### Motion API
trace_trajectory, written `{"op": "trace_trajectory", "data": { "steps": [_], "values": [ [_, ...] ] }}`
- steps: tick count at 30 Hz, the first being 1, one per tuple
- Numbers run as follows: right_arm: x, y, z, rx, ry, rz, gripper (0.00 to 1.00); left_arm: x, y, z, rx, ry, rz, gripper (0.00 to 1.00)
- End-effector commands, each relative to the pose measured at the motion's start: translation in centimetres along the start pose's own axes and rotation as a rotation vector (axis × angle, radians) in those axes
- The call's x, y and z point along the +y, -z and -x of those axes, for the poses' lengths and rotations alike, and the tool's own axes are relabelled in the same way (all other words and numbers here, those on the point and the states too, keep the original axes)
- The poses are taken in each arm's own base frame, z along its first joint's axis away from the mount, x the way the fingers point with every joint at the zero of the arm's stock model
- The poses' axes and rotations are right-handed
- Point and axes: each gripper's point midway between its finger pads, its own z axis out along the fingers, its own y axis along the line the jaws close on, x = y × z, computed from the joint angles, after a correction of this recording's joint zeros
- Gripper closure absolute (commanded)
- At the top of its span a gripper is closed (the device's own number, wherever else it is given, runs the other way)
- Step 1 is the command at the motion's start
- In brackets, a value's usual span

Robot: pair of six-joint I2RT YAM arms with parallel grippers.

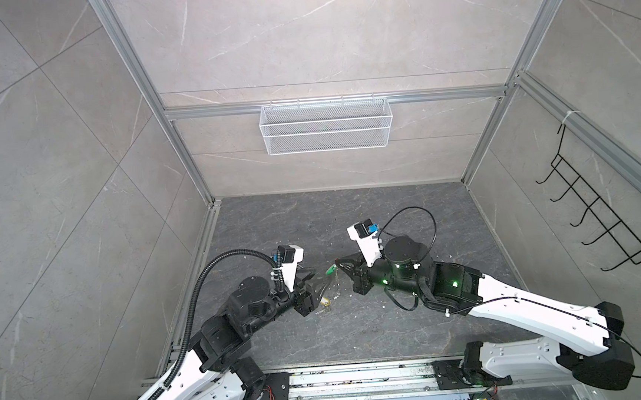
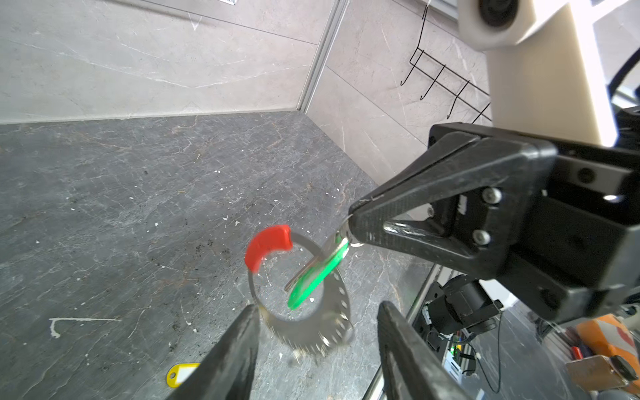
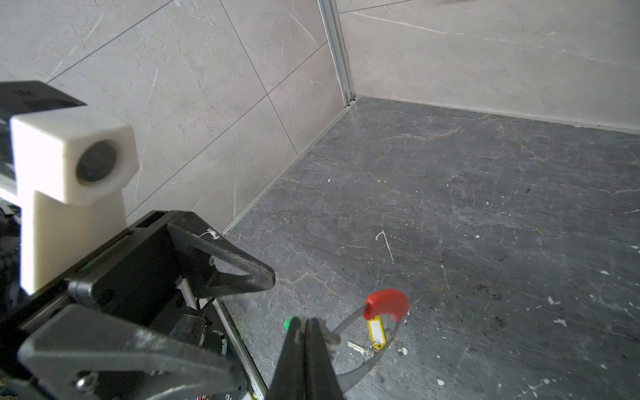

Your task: Remove the keys from the keyring

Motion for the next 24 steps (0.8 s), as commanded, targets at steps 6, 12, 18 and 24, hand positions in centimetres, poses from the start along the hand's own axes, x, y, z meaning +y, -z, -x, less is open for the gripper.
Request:
{"op": "trace_trajectory", "data": {
  "steps": [6, 12, 18, 24],
  "values": [
    [0.2, 0.0, 1.3, -0.044, -0.013, 0.002, 1.00, -2.4, -1.9, -1.1, 0.063, 0.096, -0.152, 0.43],
    [0.3, -0.1, 1.3, -0.041, -0.015, 0.006, 1.00, -2.7, -1.7, -0.5, 0.036, 0.096, -0.169, 0.50],
    [0.1, 0.0, 1.1, -0.038, -0.014, -0.006, 1.00, -2.4, -0.7, -0.1, 0.054, 0.102, -0.122, 0.53],
    [0.0, 0.2, 1.1, -0.041, -0.011, -0.005, 1.00, -1.8, 1.6, 0.2, 0.063, 0.123, -0.061, 0.53]
  ]
}}
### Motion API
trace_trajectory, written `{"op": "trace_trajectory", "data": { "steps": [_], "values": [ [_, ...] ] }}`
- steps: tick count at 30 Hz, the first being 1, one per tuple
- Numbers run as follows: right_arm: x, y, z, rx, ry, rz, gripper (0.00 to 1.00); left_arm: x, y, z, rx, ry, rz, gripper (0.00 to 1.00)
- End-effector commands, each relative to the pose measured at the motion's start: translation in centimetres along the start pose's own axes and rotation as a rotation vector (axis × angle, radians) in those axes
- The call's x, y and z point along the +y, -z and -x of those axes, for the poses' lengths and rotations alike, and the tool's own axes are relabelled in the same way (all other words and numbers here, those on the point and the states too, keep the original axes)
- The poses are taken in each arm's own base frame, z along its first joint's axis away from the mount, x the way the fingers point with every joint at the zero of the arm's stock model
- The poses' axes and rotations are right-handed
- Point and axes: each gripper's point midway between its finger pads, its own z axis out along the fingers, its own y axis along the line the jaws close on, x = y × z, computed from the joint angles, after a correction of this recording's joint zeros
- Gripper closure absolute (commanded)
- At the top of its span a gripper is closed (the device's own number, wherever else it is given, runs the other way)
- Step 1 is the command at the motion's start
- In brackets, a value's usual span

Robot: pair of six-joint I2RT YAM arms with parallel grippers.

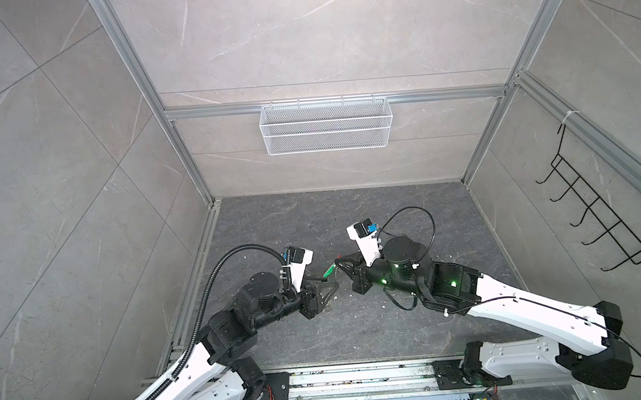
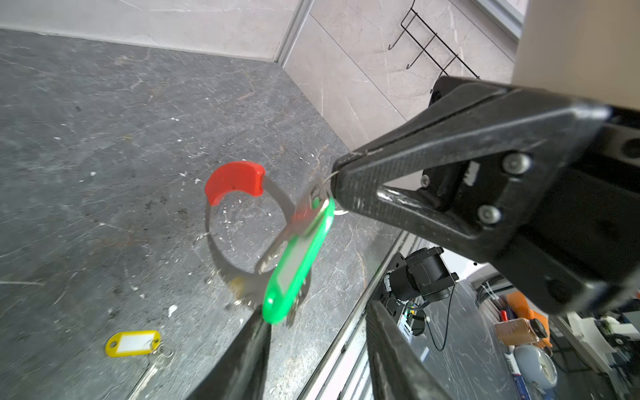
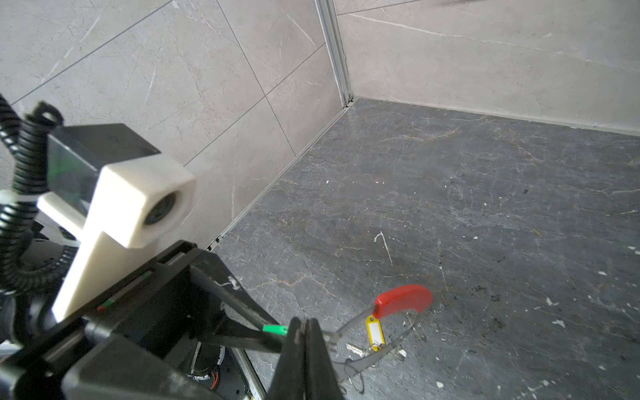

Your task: Remove the keys from the keyring

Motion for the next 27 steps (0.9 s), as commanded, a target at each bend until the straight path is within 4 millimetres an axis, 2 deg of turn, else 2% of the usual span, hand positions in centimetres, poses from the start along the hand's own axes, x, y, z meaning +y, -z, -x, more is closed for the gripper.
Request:
{"op": "trace_trajectory", "data": {
  "steps": [1, 5, 9, 12, 15, 17, 20, 27],
  "values": [
    [0.1, 0.4, 1.0, -0.038, -0.012, 0.004, 1.00, -1.7, 2.1, 1.8, -0.040, -0.002, -0.030, 0.55],
    [0.1, 0.3, 0.9, -0.037, -0.013, 0.005, 1.00, -3.8, 2.0, 1.7, 0.032, -0.013, -0.120, 0.57],
    [0.1, 0.5, 1.1, -0.039, -0.011, 0.004, 1.00, -4.8, 1.6, 1.4, 0.096, -0.005, -0.162, 0.56],
    [0.1, 0.6, 1.1, -0.041, -0.010, 0.004, 1.00, -4.7, 2.1, 1.5, 0.114, -0.013, -0.136, 0.56],
    [0.2, 0.5, 1.1, -0.040, -0.011, 0.011, 1.00, -5.2, 2.5, 2.0, 0.096, -0.027, -0.152, 0.50],
    [0.2, 0.3, 0.9, -0.037, -0.011, 0.010, 1.00, -5.6, 2.0, 2.1, 0.091, -0.026, -0.183, 0.50],
    [0.3, 0.3, 0.9, -0.035, -0.013, 0.015, 1.00, -5.1, 0.9, 1.8, 0.108, -0.020, -0.170, 0.51],
    [0.5, 0.4, 1.0, -0.035, -0.015, 0.027, 1.00, -4.5, -0.2, 1.9, 0.103, -0.045, -0.147, 0.54]
  ]
}}
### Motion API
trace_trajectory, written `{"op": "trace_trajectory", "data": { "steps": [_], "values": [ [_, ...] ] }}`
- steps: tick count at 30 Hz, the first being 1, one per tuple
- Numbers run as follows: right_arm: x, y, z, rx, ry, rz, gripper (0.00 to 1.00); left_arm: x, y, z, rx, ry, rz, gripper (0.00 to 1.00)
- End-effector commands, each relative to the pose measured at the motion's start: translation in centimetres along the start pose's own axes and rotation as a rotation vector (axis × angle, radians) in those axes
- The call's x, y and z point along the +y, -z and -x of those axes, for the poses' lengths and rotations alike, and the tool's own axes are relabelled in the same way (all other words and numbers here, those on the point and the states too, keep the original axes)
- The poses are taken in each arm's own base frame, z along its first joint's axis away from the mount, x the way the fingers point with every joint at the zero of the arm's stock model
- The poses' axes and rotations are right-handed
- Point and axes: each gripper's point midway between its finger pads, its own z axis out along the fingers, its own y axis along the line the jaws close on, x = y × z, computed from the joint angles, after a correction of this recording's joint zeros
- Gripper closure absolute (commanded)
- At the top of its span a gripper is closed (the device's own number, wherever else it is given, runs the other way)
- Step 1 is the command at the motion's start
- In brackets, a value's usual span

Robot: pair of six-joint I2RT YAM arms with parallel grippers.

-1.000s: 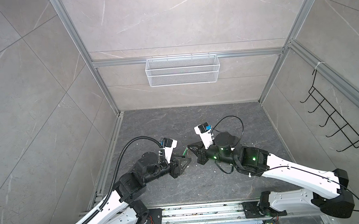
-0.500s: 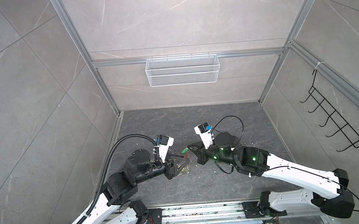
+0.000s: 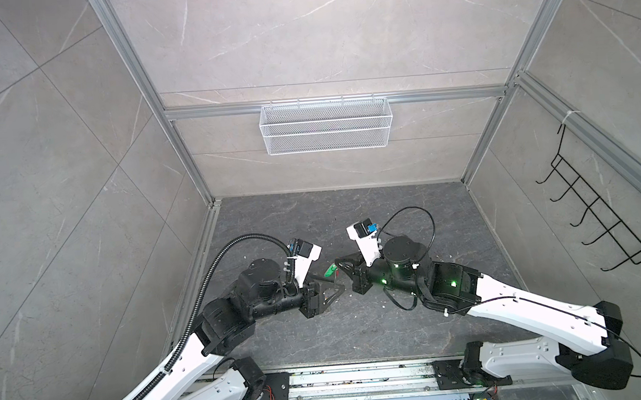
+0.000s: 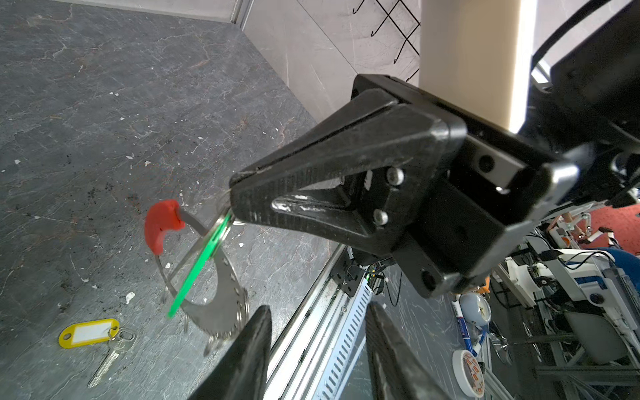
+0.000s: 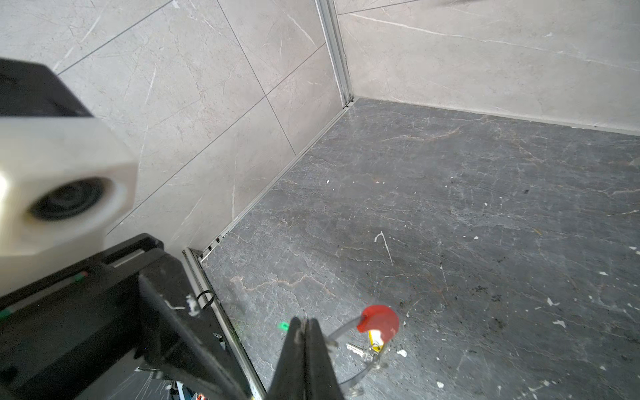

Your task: Remove the keys from the keyring

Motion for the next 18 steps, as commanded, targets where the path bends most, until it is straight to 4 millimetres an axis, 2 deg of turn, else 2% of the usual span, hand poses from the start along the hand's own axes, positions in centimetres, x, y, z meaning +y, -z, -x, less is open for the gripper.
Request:
{"op": "trace_trajectory", "data": {
  "steps": [1, 5, 12, 18],
  "values": [
    [0.5, 0.4, 1.0, -0.034, -0.015, 0.027, 1.00, -0.8, 0.0, 1.2, -0.039, -0.060, -0.024, 0.54],
    [0.7, 0.6, 1.1, -0.040, -0.015, 0.038, 1.00, 0.3, -0.2, 1.2, -0.044, -0.069, 0.031, 0.58],
    [0.9, 0.7, 1.2, -0.040, -0.013, 0.046, 1.00, 1.0, 0.3, 1.5, -0.070, -0.087, 0.073, 0.60],
    [1.1, 0.7, 1.3, -0.046, -0.013, 0.056, 1.00, 2.2, -0.4, 1.0, -0.044, -0.099, 0.122, 0.62]
  ]
}}
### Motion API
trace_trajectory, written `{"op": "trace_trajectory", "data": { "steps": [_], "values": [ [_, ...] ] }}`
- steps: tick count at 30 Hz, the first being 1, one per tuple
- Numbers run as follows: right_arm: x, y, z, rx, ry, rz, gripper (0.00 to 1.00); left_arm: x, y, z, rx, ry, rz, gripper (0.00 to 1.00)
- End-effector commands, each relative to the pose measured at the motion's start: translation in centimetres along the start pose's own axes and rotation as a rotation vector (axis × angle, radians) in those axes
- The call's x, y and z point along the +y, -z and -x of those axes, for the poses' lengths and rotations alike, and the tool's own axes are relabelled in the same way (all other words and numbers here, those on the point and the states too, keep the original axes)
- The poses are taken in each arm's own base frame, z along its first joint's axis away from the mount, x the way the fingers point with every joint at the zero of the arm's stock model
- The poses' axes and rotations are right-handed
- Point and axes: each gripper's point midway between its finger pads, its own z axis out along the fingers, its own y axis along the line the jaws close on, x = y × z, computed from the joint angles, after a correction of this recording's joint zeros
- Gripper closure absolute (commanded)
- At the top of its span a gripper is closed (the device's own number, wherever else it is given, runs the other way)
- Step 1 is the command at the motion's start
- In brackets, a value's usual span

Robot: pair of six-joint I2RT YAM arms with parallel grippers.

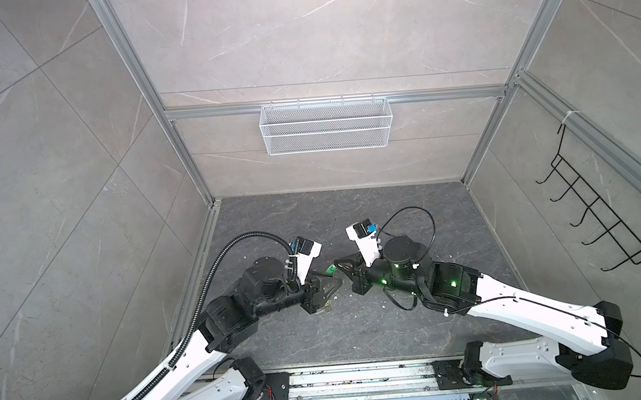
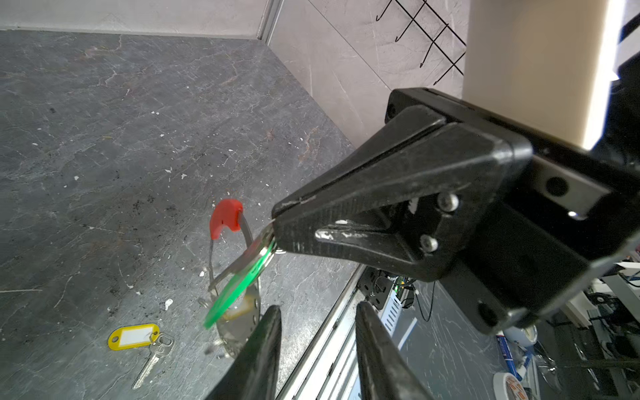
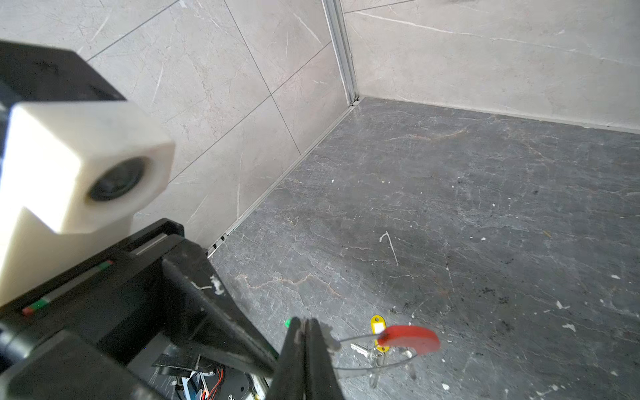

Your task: Remove the keys from the keyring

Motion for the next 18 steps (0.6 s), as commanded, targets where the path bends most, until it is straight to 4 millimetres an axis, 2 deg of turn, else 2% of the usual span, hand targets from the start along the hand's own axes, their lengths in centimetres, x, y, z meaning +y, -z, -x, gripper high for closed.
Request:
{"op": "trace_trajectory", "data": {
  "steps": [1, 9, 18],
  "values": [
    [0.7, 0.7, 1.2, -0.046, -0.012, 0.034, 1.00, 0.6, -0.1, 0.3, -0.016, -0.047, 0.036, 0.63],
    [0.9, 0.8, 1.2, -0.044, -0.017, 0.050, 1.00, 1.5, -0.2, 0.4, -0.013, -0.072, 0.085, 0.69],
    [1.2, 0.4, 1.0, -0.039, -0.028, 0.067, 1.00, 2.2, -0.5, 0.9, -0.021, -0.109, 0.127, 0.69]
  ]
}}
